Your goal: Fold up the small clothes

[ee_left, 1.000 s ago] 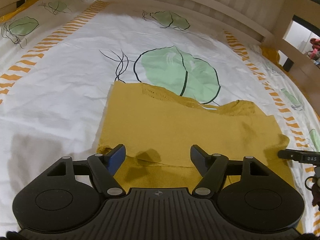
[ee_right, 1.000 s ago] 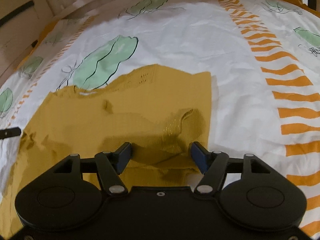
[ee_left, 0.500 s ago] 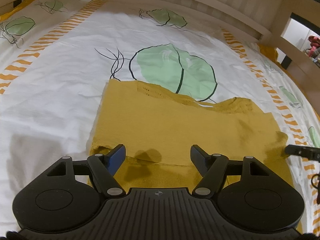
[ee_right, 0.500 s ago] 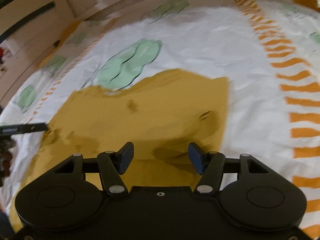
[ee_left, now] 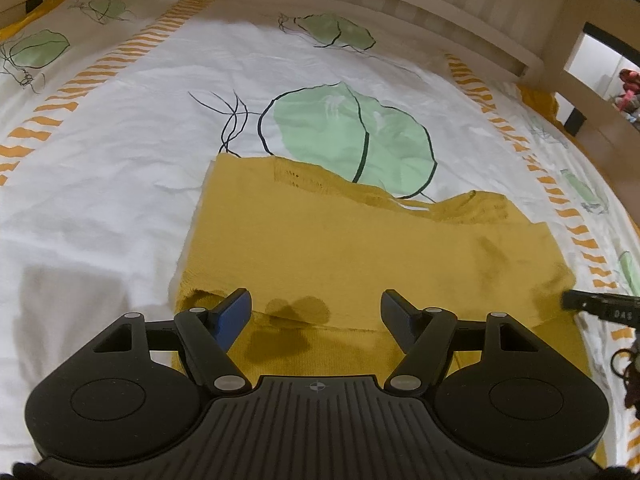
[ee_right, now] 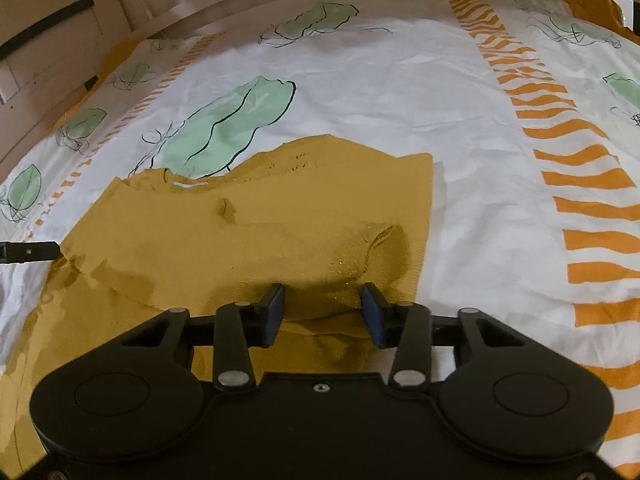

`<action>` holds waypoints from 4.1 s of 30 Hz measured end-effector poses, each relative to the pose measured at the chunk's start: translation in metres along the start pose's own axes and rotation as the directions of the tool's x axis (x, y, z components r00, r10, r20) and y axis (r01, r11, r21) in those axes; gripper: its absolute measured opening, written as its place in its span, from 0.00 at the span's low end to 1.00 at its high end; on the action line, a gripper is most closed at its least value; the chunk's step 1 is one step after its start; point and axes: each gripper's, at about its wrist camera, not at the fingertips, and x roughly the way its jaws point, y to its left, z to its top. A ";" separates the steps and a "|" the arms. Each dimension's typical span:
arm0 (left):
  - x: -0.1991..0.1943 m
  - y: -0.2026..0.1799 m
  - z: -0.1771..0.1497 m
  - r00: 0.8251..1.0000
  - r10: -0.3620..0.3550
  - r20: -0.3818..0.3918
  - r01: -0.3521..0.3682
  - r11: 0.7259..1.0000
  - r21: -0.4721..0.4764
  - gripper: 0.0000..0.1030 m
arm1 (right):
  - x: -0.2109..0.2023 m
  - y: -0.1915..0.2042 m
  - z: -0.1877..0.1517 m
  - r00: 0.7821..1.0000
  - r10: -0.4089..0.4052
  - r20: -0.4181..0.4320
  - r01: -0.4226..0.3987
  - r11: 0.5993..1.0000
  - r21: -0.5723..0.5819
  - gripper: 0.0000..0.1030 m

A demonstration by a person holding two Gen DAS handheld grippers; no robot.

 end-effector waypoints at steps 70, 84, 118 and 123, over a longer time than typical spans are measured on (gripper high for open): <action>0.037 -0.005 -0.036 0.988 0.146 -0.056 -0.138 0.983 0.123 0.89 | -0.023 0.014 0.018 0.941 -0.271 0.201 0.263 0.962 0.066 0.86; -0.088 0.020 -0.104 0.984 0.168 0.060 -0.174 0.978 0.116 0.65 | -0.126 0.084 -0.072 0.907 -0.254 0.335 0.259 0.965 0.031 0.99; -0.149 0.047 -0.207 0.988 0.154 -0.016 -0.153 0.986 0.061 0.68 | -0.155 0.067 -0.211 0.997 -0.071 0.001 0.070 0.976 0.205 1.00; -0.154 0.049 -0.211 0.992 0.123 -0.034 -0.120 0.991 0.062 0.68 | -0.155 0.066 -0.214 1.000 -0.005 -0.007 0.006 0.971 0.240 1.00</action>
